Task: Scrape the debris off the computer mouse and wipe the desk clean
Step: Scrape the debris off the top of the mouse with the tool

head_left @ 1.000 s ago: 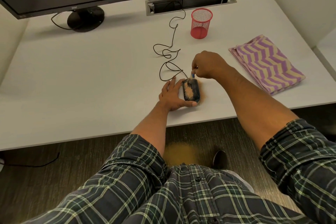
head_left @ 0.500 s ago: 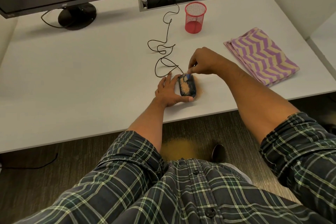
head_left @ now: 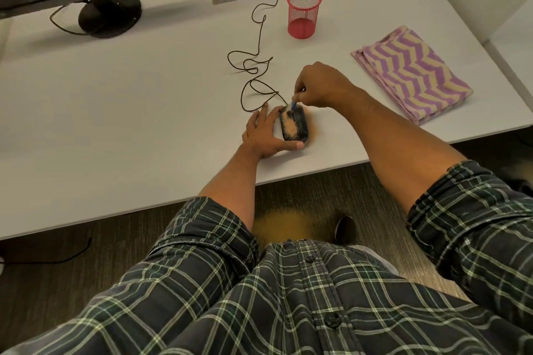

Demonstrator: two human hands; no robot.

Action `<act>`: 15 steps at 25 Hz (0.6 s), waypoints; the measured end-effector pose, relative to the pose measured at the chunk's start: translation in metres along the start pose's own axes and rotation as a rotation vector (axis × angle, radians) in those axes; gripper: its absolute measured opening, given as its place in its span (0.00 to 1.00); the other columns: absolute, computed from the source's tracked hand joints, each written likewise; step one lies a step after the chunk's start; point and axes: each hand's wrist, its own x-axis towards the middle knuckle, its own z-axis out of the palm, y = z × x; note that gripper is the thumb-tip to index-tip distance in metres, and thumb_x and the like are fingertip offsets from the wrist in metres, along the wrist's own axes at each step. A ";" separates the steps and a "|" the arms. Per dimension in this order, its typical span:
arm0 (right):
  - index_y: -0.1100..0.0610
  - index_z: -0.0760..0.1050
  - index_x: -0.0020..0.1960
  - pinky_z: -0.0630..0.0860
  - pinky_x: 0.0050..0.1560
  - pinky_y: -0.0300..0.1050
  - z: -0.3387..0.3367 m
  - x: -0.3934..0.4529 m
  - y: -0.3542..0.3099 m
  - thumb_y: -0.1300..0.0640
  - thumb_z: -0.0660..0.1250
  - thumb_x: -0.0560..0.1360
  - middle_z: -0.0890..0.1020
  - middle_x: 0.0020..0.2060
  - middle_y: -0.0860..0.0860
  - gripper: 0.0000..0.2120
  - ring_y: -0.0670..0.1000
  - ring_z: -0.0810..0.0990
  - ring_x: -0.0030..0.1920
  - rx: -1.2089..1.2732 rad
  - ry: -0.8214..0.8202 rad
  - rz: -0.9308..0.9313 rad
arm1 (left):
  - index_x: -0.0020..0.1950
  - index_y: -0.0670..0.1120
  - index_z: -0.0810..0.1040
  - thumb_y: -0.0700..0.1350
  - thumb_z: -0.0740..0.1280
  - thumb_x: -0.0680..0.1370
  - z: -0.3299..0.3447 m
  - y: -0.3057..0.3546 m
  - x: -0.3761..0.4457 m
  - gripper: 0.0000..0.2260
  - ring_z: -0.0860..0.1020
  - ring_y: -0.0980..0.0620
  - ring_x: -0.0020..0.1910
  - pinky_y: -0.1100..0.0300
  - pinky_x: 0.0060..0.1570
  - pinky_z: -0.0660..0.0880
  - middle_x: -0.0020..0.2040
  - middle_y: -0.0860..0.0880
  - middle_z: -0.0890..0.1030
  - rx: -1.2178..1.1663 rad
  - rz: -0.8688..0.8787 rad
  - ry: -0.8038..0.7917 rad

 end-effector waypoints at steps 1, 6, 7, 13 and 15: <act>0.56 0.86 0.51 0.74 0.41 0.45 0.000 0.000 0.000 0.53 0.72 0.74 0.86 0.45 0.54 0.10 0.52 0.79 0.41 -0.024 0.017 0.016 | 0.81 0.62 0.47 0.71 0.75 0.64 0.000 0.000 0.000 0.54 0.38 0.49 0.80 0.41 0.76 0.45 0.82 0.55 0.40 -0.004 0.001 0.002; 0.57 0.86 0.51 0.77 0.42 0.46 -0.001 0.002 0.001 0.53 0.72 0.74 0.86 0.46 0.54 0.09 0.52 0.81 0.42 0.024 -0.020 -0.001 | 0.81 0.62 0.47 0.71 0.75 0.64 -0.001 0.001 -0.001 0.54 0.38 0.49 0.80 0.41 0.76 0.45 0.82 0.55 0.39 0.005 -0.003 -0.001; 0.57 0.86 0.51 0.76 0.42 0.46 -0.001 0.003 0.001 0.53 0.72 0.75 0.86 0.46 0.54 0.10 0.53 0.80 0.42 -0.001 -0.003 0.004 | 0.81 0.62 0.47 0.70 0.75 0.64 -0.001 0.001 -0.001 0.54 0.38 0.49 0.80 0.41 0.76 0.45 0.82 0.55 0.39 0.005 -0.002 -0.001; 0.56 0.85 0.52 0.74 0.41 0.46 0.003 0.005 -0.001 0.52 0.71 0.76 0.86 0.46 0.54 0.10 0.54 0.81 0.43 -0.039 0.002 -0.014 | 0.81 0.62 0.47 0.71 0.75 0.64 0.000 0.001 -0.001 0.54 0.38 0.49 0.80 0.40 0.76 0.45 0.82 0.56 0.40 -0.004 0.001 -0.003; 0.56 0.85 0.51 0.72 0.40 0.45 0.003 0.006 0.000 0.52 0.70 0.76 0.85 0.46 0.54 0.10 0.55 0.81 0.43 -0.033 0.041 -0.004 | 0.81 0.62 0.47 0.70 0.75 0.64 0.000 0.001 -0.001 0.54 0.38 0.49 0.80 0.40 0.76 0.45 0.82 0.56 0.40 -0.005 0.000 -0.001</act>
